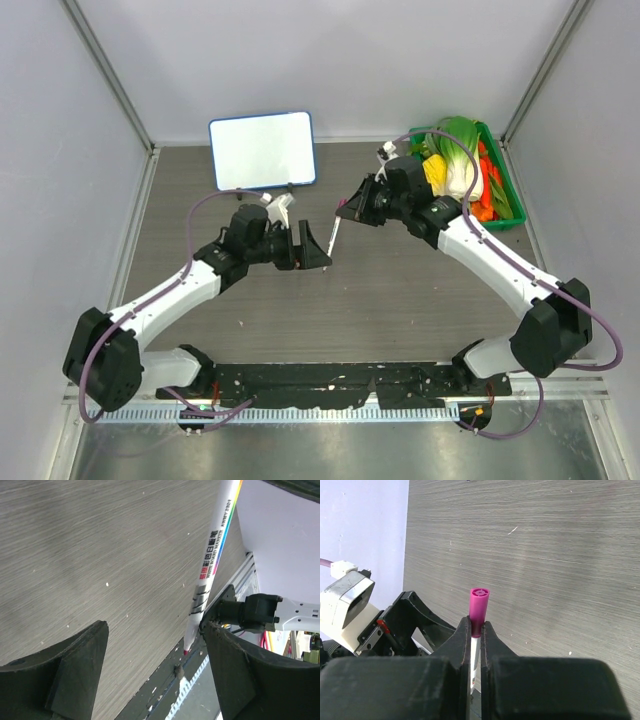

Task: Write a sentence on the whiteboard
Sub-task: Pass from the right arm to the left

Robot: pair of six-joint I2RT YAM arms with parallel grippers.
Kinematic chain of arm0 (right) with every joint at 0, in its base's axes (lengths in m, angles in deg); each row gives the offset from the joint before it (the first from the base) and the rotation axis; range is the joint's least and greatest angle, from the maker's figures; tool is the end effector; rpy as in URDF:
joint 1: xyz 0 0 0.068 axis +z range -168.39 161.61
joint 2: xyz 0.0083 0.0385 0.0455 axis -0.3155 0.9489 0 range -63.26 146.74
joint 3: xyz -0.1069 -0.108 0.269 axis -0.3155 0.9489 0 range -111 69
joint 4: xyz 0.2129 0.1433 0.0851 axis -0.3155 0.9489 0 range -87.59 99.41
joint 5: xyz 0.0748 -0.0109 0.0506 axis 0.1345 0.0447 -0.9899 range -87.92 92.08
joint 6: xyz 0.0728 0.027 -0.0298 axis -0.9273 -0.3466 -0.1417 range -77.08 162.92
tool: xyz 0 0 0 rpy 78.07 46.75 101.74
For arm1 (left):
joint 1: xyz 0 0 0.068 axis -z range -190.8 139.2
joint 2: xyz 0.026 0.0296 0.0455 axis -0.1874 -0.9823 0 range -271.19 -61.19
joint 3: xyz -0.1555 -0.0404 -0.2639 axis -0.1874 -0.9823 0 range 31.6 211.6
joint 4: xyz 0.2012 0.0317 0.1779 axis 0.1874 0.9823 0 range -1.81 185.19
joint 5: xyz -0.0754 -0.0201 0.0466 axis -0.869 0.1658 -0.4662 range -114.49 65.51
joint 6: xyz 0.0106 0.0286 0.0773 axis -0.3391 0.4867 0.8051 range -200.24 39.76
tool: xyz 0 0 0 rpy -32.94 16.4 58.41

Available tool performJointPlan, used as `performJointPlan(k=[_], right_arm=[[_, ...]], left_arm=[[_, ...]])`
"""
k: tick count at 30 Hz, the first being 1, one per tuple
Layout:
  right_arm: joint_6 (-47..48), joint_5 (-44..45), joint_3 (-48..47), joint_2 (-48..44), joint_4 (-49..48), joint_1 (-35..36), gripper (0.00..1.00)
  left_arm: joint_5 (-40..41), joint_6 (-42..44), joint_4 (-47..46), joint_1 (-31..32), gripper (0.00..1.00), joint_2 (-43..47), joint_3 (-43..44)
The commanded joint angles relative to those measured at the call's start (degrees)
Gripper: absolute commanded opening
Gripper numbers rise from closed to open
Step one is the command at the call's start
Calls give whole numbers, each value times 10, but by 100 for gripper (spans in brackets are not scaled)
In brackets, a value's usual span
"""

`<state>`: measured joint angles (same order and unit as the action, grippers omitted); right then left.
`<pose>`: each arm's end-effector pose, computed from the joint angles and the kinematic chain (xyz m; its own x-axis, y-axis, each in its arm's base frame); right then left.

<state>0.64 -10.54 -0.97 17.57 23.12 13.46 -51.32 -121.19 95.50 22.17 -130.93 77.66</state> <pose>0.2946 0.2018 0.3459 -0.7818 0.2872 -0.5534 -0.1987 0.7265 0.6578 0.2271 -0.1862 0.2774 -0.8572 -0.1411 -0.4952 0.3289 0.5899 -0.7374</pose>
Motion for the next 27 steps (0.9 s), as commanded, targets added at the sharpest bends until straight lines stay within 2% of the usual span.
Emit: performJointPlan(k=[1,5,8,12,15,18,21,24,25,26,27], right_arm=[[-18,-30,-8,-12,-26,-14,1],[-23,-42,4,-10,-36,-21,1],[-27,-48,9,-7,-40,-26,1],[-35,-54,17,-6,-54,-31,1],[-43,-64,23,-5,-62,-40,1],[-47,-70,29,-5,-70,-44,1],[-32,-86,27,-3,-71,-47,1],[-1,-109,19,-9,-63,-47,8],[11,-122,21,-13,-64,-50,22],[22,-135,23,-23,-66,-50,28],[26,-137,29,-28,-66,-51,46]], left_arm=[[-20,-22,-105,10,79,-14,17],[-39,-23,-102,12,65,-32,35],[-50,-24,-108,16,51,-43,37],[-57,-23,-108,19,45,-57,39],[-64,-23,-108,19,29,-66,42],[-62,-22,-108,21,3,-66,44],[-53,-18,-101,19,0,-59,46],[-41,2,-75,21,0,-43,60],[-38,11,-42,20,0,-36,66],[-32,22,-23,19,0,-30,75],[-26,34,0,19,0,-26,84]])
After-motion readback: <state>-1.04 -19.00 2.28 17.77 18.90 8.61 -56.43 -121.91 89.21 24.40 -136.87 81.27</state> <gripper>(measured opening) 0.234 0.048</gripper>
